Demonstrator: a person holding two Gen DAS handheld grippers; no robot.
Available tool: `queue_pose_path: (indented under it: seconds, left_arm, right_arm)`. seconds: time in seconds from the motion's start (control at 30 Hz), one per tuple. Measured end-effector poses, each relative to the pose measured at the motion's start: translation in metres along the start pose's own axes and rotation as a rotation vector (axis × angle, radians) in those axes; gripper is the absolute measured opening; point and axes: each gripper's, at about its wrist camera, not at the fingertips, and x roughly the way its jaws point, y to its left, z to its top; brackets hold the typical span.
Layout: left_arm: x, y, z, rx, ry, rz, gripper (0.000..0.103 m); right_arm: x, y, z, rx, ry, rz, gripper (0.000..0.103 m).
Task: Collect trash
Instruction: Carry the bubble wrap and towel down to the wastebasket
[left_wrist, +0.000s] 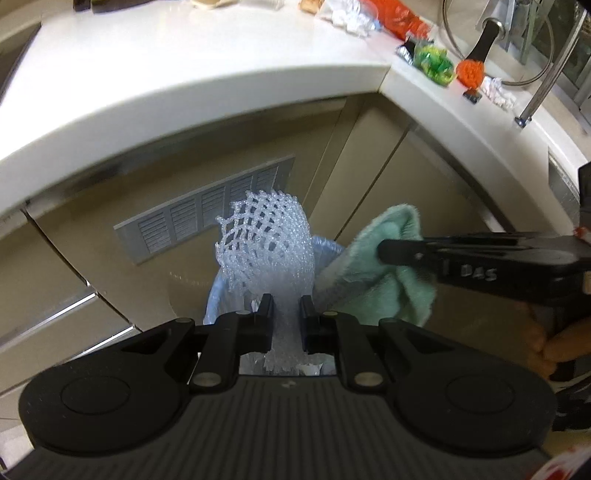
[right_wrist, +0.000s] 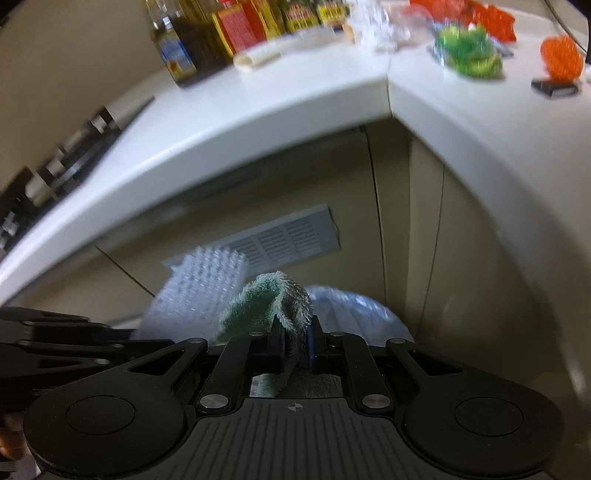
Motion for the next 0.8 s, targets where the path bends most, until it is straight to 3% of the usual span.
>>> queue_pose_path:
  seconds: [0.2,0.27,0.3,0.8]
  left_arm:
    - [0.013,0.004,-0.008,-0.013,0.032,0.002,0.012]
    - [0.017,0.005,-0.01,-0.016,0.043,0.003,0.012]
    - [0.021,0.003,-0.008,-0.017,0.049,0.004,0.012]
    - [0.056,-0.01,-0.007,-0.011,0.121,-0.018,0.013]
  right_arm:
    - [0.032,-0.009,-0.016,0.017,0.053,-0.051,0.016]
    - [0.042,-0.013,-0.021,0.037,0.072,-0.06,0.038]
    - [0.044,-0.015,-0.023,0.047,0.072,-0.063,0.04]
    - [0.043,-0.036,-0.043,0.092,0.133,-0.125,0.04]
